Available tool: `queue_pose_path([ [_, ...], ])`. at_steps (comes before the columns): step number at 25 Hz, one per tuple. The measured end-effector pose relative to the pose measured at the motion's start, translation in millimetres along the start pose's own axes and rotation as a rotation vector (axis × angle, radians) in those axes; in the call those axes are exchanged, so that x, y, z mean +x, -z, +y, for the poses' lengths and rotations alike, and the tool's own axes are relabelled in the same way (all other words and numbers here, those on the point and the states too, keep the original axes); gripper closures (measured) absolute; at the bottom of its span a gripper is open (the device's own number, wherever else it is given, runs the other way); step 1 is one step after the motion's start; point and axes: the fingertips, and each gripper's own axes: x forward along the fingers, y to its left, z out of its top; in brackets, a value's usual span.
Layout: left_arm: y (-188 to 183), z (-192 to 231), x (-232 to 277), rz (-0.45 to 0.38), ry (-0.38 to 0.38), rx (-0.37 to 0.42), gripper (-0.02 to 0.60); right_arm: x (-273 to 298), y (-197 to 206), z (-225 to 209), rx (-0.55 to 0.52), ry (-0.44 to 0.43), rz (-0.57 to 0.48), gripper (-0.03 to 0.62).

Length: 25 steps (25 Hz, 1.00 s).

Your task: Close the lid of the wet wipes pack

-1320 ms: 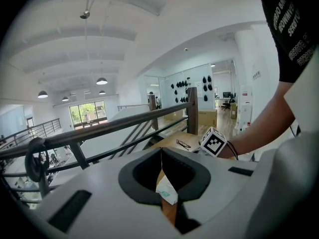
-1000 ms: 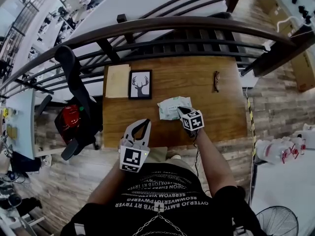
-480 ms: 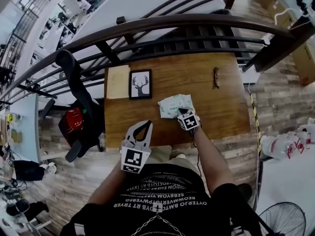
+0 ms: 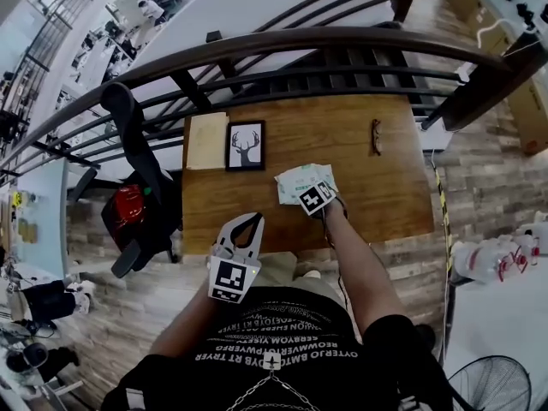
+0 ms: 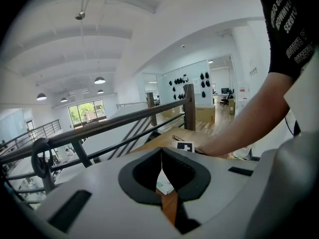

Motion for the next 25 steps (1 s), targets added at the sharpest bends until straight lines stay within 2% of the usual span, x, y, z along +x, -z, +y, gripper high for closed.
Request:
queue_pose_path([
  [2, 4.5, -2.4, -3.3, 0.005, -0.001, -0.001, 0.554, -2.4, -4.3, 1.6, -0.047, -0.010, 0.022, 0.579],
  [3, 7.4, -3.0, -4.8, 0.009, -0.003, -0.003, 0.554, -4.5, -6.0, 2.7, -0.034, -0.020, 0.003, 0.579],
  [6, 14.4, -1.3, -8.8, 0.020, -0.011, -0.016, 0.554, -3.5, 0.8, 8.2, 0.094, -0.056, -0.067, 0.579],
  [9, 11.1, 0.1, -15.2, 0.012, -0.018, -0.018, 0.554, -11.0, 0.7, 7.4, 0.194, -0.054, -0.201, 0.577],
  [13, -0.8, 12.9, -26.3, -0.023, -0.057, -0.030, 0.554, -67.5, -7.4, 3.9, 0.312, -0.007, -0.439, 0.579],
  [16, -16.2, 27.1, -32.7, -0.074, -0.097, -0.055, 0.554, -133.1, -18.5, 2.0, 0.301, 0.045, -0.604, 0.579],
  [19, -37.1, 37.7, -41.2, -0.141, -0.125, -0.084, 0.554, -203.5, -22.4, -0.7, 0.260, 0.106, -0.726, 0.579],
  [25, -86.2, 45.5, -58.8, -0.282, -0.138, -0.105, 0.554, -322.1, -34.0, -0.4, 0.177, 0.195, -0.888, 0.580],
])
